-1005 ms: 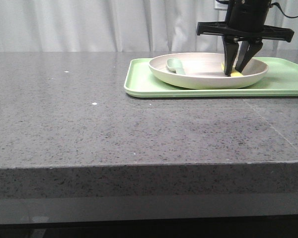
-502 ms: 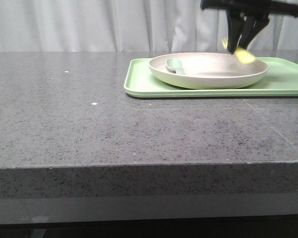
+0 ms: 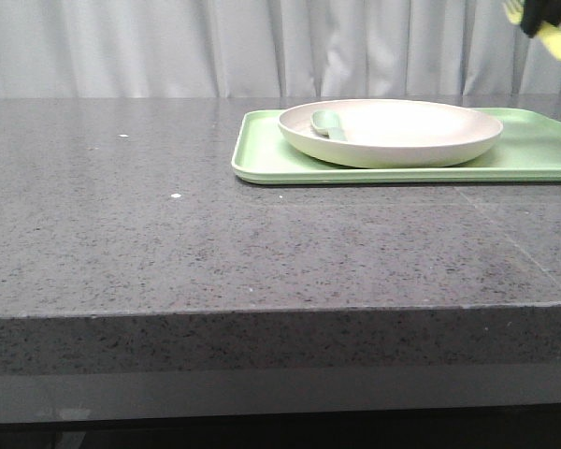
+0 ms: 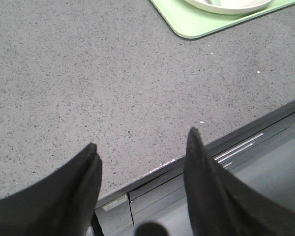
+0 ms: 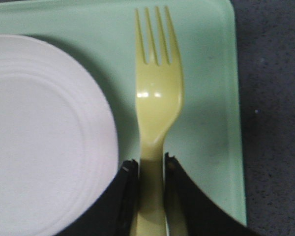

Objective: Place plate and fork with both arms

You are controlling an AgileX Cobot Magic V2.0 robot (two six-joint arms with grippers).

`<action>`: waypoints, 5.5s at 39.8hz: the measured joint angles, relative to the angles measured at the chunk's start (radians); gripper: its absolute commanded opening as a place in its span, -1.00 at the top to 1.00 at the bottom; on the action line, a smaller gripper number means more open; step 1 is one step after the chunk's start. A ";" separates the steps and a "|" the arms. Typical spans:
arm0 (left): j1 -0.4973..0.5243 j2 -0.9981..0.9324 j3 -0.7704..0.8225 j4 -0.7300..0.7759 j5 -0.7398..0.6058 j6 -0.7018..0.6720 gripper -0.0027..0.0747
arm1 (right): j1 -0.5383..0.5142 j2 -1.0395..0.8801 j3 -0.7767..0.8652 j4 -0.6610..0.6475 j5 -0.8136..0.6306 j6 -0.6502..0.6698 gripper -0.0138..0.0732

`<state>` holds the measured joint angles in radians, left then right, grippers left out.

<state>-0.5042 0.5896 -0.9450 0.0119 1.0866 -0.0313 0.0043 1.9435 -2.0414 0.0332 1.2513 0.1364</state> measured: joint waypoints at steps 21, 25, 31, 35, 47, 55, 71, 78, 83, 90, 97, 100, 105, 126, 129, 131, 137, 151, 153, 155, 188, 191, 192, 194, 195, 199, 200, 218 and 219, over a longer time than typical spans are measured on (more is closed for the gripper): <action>0.000 0.000 0.000 0.002 0.000 0.000 -0.04 | -0.037 0.176 0.024 0.026 -0.004 -0.051 0.66; 0.000 0.000 0.000 0.002 0.000 0.000 -0.04 | -0.037 0.192 0.024 0.027 -0.005 -0.051 0.43; 0.000 0.000 0.000 0.002 0.000 0.000 -0.05 | -0.037 0.193 0.024 0.027 -0.005 -0.051 0.03; 0.000 0.000 0.000 0.002 0.000 0.000 -0.05 | -0.037 0.193 0.024 0.021 -0.005 -0.054 -0.18; 0.000 0.000 0.000 0.002 0.000 0.000 -0.04 | -0.037 0.172 0.025 0.017 -0.005 -0.067 -0.30; 0.000 0.000 0.000 0.002 0.001 0.000 -0.04 | -0.037 0.092 0.025 0.015 -0.005 -0.079 -0.30; 0.000 0.000 0.000 0.002 0.001 0.000 -0.05 | 0.011 -0.258 0.183 0.015 -0.003 -0.124 -0.30; 0.000 0.000 0.000 0.002 0.001 0.000 -0.04 | 0.014 -0.477 0.404 0.042 -0.018 -0.165 -0.30; 0.000 0.000 0.000 0.002 0.001 0.000 -0.04 | 0.014 -0.638 0.572 0.049 -0.077 -0.173 -0.30; 0.000 0.000 0.000 0.002 0.001 0.000 -0.04 | 0.014 -0.865 0.791 0.053 -0.151 -0.173 -0.30; 0.000 0.000 0.000 0.022 0.001 -0.005 -0.02 | 0.014 -1.108 0.983 0.056 -0.199 -0.173 -0.30; 0.000 0.000 0.000 0.055 0.001 -0.050 0.03 | 0.014 -1.199 1.055 0.057 -0.216 -0.173 -0.30; 0.000 0.000 0.000 0.153 0.001 -0.161 0.10 | 0.014 -1.343 1.136 0.057 -0.221 -0.173 -0.30; 0.000 0.000 0.000 0.199 -0.012 -0.202 0.98 | 0.014 -1.513 1.211 0.058 -0.234 -0.174 0.84; 0.000 0.000 0.000 0.199 -0.012 -0.202 0.98 | 0.014 -1.513 1.211 0.063 -0.241 -0.174 0.84; 0.000 0.000 0.000 0.199 -0.012 -0.202 0.98 | 0.014 -1.513 1.211 0.064 -0.243 -0.174 0.84; 0.000 0.000 0.000 0.199 -0.012 -0.202 0.98 | 0.014 -1.513 1.211 0.065 -0.244 -0.174 0.84; 0.077 -0.072 0.151 0.213 -0.175 -0.202 0.98 | 0.014 -1.513 1.211 0.068 -0.246 -0.174 0.84; 0.125 -0.102 0.202 0.220 -0.230 -0.202 0.98 | 0.014 -1.513 1.211 0.068 -0.246 -0.174 0.84; 0.177 -0.134 0.262 0.223 -0.289 -0.202 0.98 | 0.014 -1.513 1.211 0.068 -0.246 -0.174 0.84; 0.501 -0.595 0.952 -0.001 -0.973 -0.074 0.98 | 0.014 -1.513 1.211 0.070 -0.246 -0.174 0.84; 0.490 -0.595 0.952 0.025 -0.988 -0.072 0.98 | 0.014 -1.513 1.211 0.070 -0.246 -0.174 0.84; 0.484 -0.595 0.952 0.030 -0.994 -0.071 0.98 | 0.014 -1.513 1.211 0.070 -0.246 -0.174 0.84; 0.477 -0.595 0.952 0.039 -1.005 -0.071 0.98 | 0.014 -1.513 1.211 0.070 -0.246 -0.174 0.84; 0.473 -0.595 0.952 0.042 -1.007 -0.071 0.98 | 0.014 -1.513 1.211 0.070 -0.246 -0.174 0.84; 0.466 -0.595 0.952 0.051 -1.020 -0.071 0.98 | 0.014 -1.513 1.211 0.070 -0.246 -0.174 0.84; 0.465 -0.595 0.952 0.051 -1.021 -0.071 0.98 | 0.014 -1.513 1.211 0.070 -0.246 -0.174 0.84; 0.465 -0.595 0.952 0.055 -1.058 -0.071 0.98 | 0.014 -1.513 1.211 0.070 -0.246 -0.174 0.84; 0.465 -0.595 0.952 0.057 -1.058 -0.071 0.98 | 0.014 -1.513 1.211 0.070 -0.246 -0.174 0.84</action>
<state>-0.0397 -0.0052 0.0065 0.0692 0.0289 -0.1022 0.0179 0.4302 -0.8300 0.1031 1.0050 -0.0380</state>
